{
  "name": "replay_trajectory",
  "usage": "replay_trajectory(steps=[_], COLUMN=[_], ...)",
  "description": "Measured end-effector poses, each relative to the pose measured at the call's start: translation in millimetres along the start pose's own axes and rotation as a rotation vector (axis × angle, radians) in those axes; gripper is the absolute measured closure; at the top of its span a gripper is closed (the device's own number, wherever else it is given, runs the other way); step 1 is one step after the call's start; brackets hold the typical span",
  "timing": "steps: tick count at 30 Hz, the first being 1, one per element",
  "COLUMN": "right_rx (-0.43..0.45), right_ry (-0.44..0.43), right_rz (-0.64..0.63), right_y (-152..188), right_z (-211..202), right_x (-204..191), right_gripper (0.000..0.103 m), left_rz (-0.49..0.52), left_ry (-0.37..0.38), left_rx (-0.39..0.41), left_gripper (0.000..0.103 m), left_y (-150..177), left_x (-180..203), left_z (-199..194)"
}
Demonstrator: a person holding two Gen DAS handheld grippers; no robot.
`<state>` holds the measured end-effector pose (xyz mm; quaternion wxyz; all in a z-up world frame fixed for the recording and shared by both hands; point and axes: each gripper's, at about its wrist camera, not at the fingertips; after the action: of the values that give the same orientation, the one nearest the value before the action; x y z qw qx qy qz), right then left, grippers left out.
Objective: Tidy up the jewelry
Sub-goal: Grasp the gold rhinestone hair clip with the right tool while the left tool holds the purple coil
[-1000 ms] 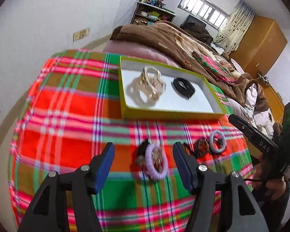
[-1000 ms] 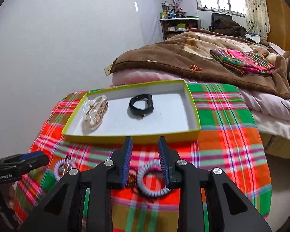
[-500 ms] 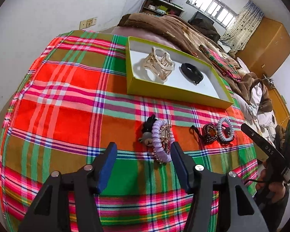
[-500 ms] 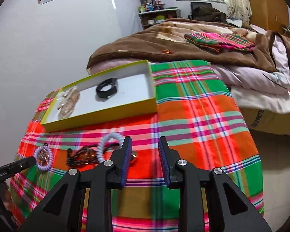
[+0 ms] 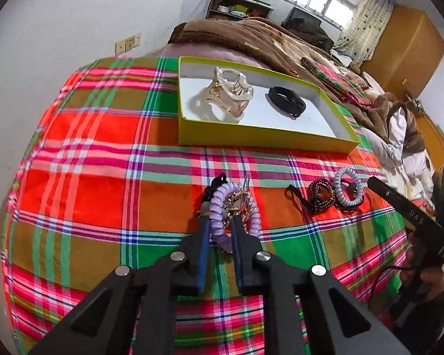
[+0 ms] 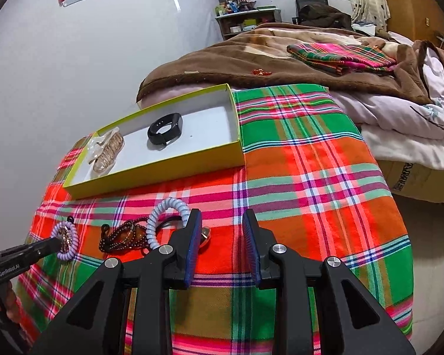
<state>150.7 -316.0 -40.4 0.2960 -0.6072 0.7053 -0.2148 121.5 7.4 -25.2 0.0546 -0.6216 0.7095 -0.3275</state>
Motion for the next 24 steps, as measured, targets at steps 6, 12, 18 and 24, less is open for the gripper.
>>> replay_trajectory(steps=[6,12,18,24], right_rx=[-0.004,-0.002,-0.009,-0.002], right_ry=[-0.010,-0.015,-0.016,-0.010], right_rz=[-0.004,-0.005,-0.010,-0.015], right_y=[0.9,-0.1,0.7,-3.6], right_z=[1.1,1.8,3.7,3.9], right_x=[-2.3,-2.8,-4.6,-3.1], right_gripper=[0.074,0.074,0.074,0.074], left_rz=[0.024,0.023,0.015,0.015], left_ry=[0.017,0.079,0.198,0.199], left_rx=[0.035,0.083,0.108,0.085], left_gripper=[0.093,0.093,0.093,0.093], left_y=[-3.1,-7.6,-10.6,-2.5], left_x=[5.2,6.7,9.7,11.0], left_z=[-10.9,-26.9,-38.4,-38.3])
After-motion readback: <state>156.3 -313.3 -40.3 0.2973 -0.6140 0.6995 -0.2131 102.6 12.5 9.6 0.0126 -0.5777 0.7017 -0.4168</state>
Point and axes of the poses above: each gripper's, at about its wrist camera, not at the fingertips, and z roughly the way its jaws point, x to its right, y to its underside, and after that the axes turned 6 degrees about y, right-handed
